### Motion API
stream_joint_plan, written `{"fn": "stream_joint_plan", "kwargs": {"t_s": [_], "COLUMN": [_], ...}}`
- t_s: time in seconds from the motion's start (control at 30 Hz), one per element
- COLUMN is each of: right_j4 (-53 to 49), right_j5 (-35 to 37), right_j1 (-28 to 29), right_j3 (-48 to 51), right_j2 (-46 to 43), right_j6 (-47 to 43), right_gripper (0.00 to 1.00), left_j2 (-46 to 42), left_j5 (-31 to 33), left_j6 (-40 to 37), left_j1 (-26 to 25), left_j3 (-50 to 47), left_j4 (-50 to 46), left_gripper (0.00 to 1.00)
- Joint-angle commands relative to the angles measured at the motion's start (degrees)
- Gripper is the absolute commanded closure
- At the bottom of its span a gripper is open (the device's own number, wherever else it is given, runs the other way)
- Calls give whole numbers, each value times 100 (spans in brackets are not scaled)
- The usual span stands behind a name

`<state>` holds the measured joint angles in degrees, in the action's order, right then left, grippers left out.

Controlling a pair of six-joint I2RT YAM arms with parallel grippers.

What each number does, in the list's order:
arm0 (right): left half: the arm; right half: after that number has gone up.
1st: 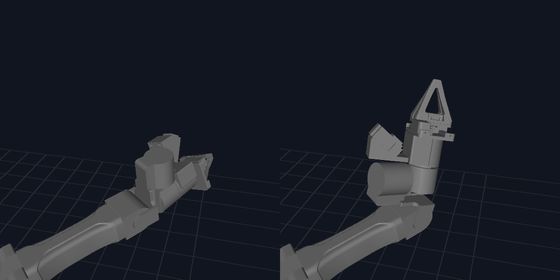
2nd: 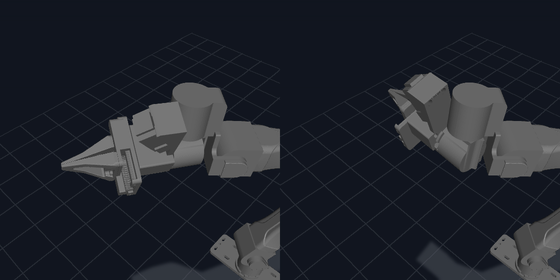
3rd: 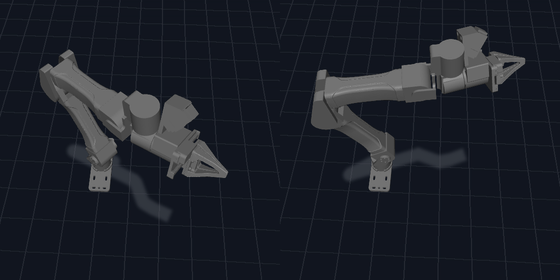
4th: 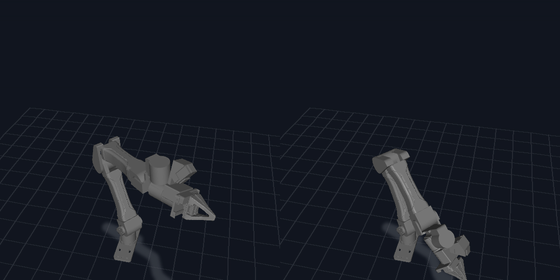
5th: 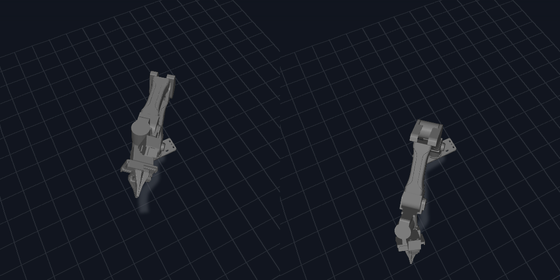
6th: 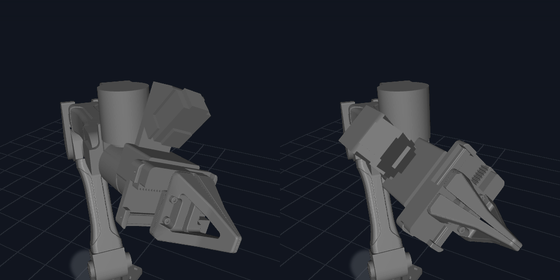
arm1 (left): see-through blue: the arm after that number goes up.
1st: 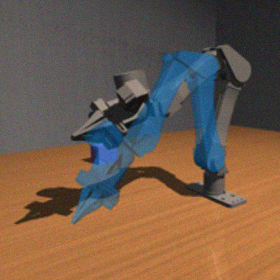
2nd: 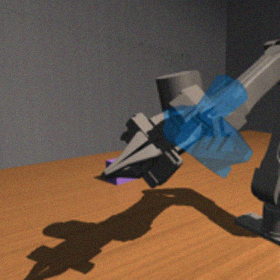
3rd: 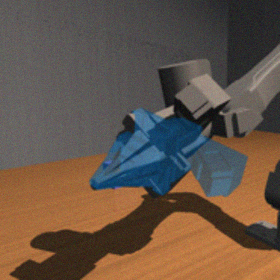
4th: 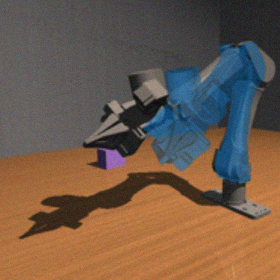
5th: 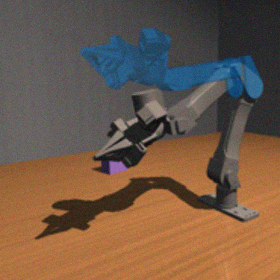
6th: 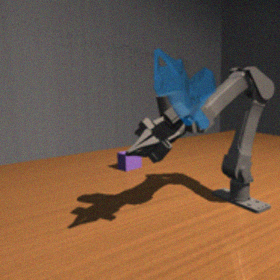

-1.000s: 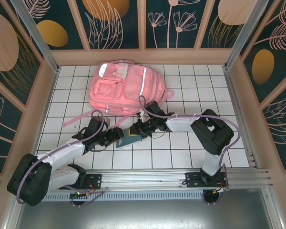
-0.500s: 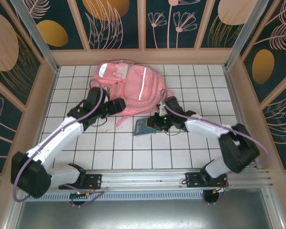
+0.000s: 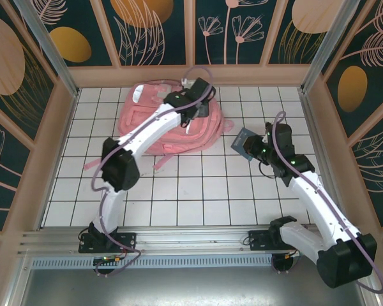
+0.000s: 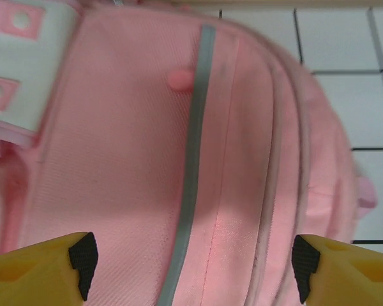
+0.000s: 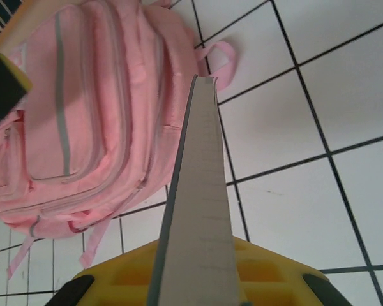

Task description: Pack the student bag

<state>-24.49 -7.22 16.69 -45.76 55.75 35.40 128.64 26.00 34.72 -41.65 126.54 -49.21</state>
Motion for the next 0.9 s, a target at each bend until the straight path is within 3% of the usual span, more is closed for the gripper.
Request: {"fn": "stream_joint_plan", "kwargs": {"t_s": [0.0,0.3,0.63,0.73,0.87], "right_j4": [-13,268,379,384,362], "right_j5": [30,-471,-664,-710,-728], "right_j1": [-161,-755,-903,-919,-947], "right_j3": [180,395,475,494,480], "right_j2": [-68,-94,-73,-88,-140], "right_j6": [-284,-402,-402,-376,-367], "right_gripper": [100,100,100,100,100], "left_j2": [317,969,1450,1506,1451], "left_j5": [240,337,402,565,586], "left_j6": [7,-136,-352,-444,-592], "left_j1": [-75,-112,-119,-114,-85], "left_j3": [638,983,1032,1027,820], "left_j4": [-605,-602,-414,-398,-279], "left_gripper": [19,22,29,42,76]}}
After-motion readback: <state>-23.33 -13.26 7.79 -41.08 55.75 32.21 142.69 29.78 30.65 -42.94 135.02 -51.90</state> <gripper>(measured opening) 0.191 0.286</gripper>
